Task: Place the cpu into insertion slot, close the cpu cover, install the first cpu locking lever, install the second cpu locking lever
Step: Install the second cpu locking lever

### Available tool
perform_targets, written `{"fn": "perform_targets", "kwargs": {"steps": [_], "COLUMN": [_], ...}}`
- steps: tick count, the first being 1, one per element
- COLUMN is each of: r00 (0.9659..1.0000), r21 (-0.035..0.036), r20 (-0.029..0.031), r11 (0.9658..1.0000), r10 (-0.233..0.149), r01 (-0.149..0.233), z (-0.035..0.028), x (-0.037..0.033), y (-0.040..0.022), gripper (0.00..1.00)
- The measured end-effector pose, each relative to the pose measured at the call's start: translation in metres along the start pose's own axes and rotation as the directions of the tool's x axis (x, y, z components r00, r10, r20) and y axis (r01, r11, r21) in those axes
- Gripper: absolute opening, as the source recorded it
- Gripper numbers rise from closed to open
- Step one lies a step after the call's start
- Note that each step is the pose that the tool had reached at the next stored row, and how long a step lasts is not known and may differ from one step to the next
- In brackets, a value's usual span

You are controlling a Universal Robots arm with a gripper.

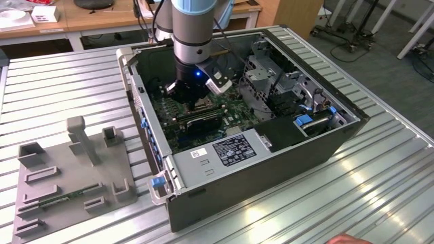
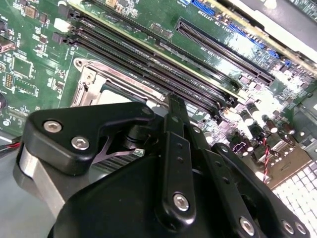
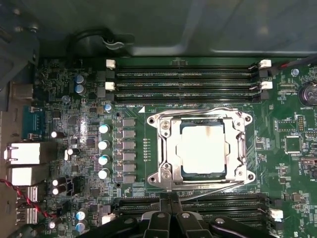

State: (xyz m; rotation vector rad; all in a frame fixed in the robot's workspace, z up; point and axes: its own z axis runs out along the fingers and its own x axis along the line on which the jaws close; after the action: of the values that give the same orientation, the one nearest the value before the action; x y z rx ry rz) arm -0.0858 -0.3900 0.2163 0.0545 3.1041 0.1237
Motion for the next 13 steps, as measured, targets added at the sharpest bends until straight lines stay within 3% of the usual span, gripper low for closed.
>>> {"fn": "perform_targets", "kwargs": {"steps": [13], "r00": [1.0000], "r21": [0.0002], "r20": [-0.0001], "r11": [1.0000], "r10": [0.000], "r01": [0.000], "z": [0.0061], "x": [0.0027], "y": [-0.0006], "gripper": [0.11]}}
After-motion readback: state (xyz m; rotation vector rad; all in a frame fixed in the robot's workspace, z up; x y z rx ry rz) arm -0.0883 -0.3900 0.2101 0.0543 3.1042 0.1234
